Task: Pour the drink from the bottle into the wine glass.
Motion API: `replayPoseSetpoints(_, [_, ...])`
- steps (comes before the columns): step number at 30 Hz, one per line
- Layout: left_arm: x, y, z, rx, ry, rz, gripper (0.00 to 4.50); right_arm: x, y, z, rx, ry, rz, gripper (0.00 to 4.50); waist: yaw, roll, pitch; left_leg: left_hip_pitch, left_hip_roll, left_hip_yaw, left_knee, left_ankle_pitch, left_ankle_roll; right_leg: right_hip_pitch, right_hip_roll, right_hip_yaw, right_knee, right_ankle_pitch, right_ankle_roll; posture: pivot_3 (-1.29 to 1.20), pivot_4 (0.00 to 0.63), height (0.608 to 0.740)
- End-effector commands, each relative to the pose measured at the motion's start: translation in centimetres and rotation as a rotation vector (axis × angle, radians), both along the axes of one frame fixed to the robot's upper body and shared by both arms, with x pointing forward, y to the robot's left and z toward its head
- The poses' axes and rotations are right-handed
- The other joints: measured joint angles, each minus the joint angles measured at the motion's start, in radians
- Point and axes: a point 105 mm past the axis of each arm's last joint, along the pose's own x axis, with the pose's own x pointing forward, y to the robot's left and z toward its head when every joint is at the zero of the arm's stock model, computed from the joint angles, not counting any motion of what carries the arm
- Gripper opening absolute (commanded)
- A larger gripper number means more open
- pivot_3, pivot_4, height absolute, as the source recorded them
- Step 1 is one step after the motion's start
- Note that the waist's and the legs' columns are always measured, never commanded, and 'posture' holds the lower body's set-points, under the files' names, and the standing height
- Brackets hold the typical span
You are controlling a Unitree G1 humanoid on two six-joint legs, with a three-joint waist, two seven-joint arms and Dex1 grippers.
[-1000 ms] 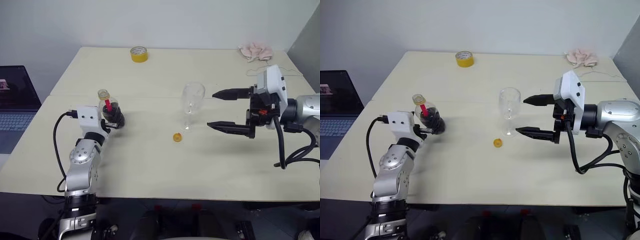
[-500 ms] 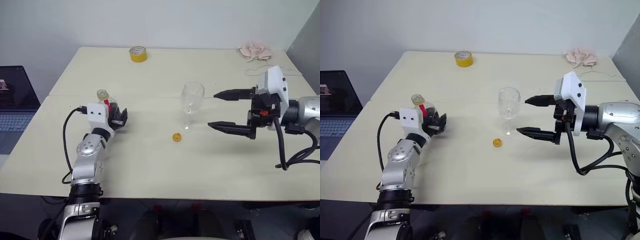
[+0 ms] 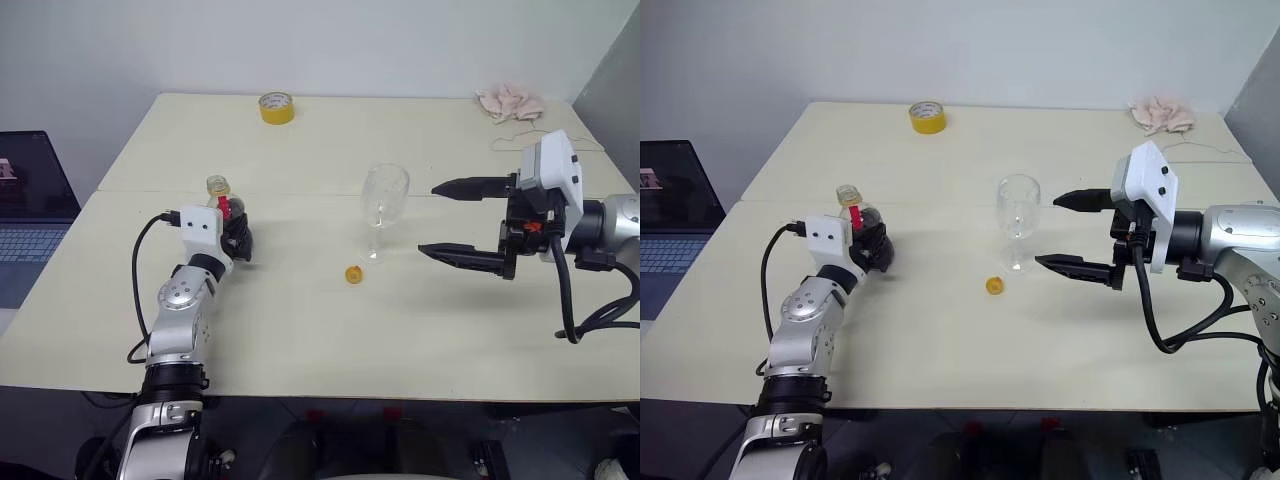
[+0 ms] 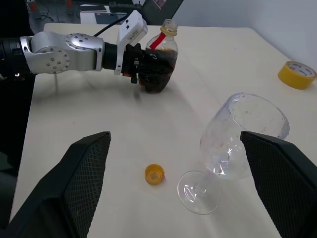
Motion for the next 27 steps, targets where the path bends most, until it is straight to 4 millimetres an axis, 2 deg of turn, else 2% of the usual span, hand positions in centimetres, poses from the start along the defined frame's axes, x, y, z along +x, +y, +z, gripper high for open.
replayPoseSetpoints(1, [0.4,-0.5,3.4,0.033,-0.125,-0.010,1.35,-0.4,-0.7,1.2,0.026,-0.054,-0.020,4.50,0.000,-0.001,0.000,0.000,0.000,0.000,0.000,0.000,0.000,0.000,0.000,0.000,0.000,0.000,0.000,0.00,0.150,0.740])
replayPoseSetpoints(5, [1.1,-1.8,5.8,0.086,-0.193,-0.042,1.35,0.0,-2.3,1.7,0.215,-0.010,-0.047,4.50,0.003,-0.004,0.002,-0.001,0.000,-0.001,0.001,0.000,0.000,0.000,0.000,-0.001,0.000,0.000,0.000,0.00,0.150,0.740])
replayPoseSetpoints(9, [1.9,-3.8,8.0,0.190,-0.228,-0.119,1.35,0.2,-3.9,-0.3,0.229,0.035,-0.115,4.50,0.008,-0.005,0.002,-0.002,-0.001,-0.001,0.002,0.000,0.000,0.001,0.000,-0.001,0.000,0.001,0.001,0.00,0.150,0.740])
replayPoseSetpoints(13, [2.3,-5.4,10.0,0.252,-0.272,-0.197,1.35,0.2,-4.8,-1.0,0.299,0.054,-0.143,4.50,0.000,-0.005,0.002,-0.004,-0.001,0.001,0.002,0.000,0.000,-0.002,-0.001,0.000,0.001,0.001,0.001,0.00,0.150,0.740])
replayPoseSetpoints(15, [2.7,-6.8,11.3,0.321,-0.305,-0.247,1.35,0.3,-5.4,-2.3,0.292,0.076,-0.176,4.50,0.000,-0.005,0.002,-0.004,-0.001,0.000,0.002,0.000,0.000,-0.003,0.000,-0.001,0.001,0.001,0.001,0.00,0.150,0.740])
replayPoseSetpoints(17, [3.0,-7.9,11.8,0.410,-0.327,-0.273,1.35,0.2,-5.4,-3.3,0.262,0.087,-0.193,4.50,-0.002,-0.005,0.002,-0.005,0.000,-0.001,0.003,0.000,0.000,-0.003,0.000,-0.002,0.001,0.001,0.001,0.00,0.150,0.740])
replayPoseSetpoints(21, [3.6,-9.8,11.6,0.570,-0.371,-0.298,1.35,0.0,-4.9,-3.9,0.251,0.083,-0.206,4.50,-0.006,-0.005,0.002,-0.006,-0.001,0.002,0.003,0.000,0.000,-0.005,-0.001,0.000,0.002,0.001,0.001,0.00,0.150,0.740])
replayPoseSetpoints(27, [4.0,-12.4,12.0,0.655,-0.436,-0.333,1.35,-0.2,-4.5,-4.7,0.251,0.089,-0.237,4.50,-0.004,-0.005,0.002,-0.009,-0.001,0.000,0.005,0.000,0.000,-0.007,0.000,-0.001,0.003,0.001,0.001,0.00,0.150,0.740])
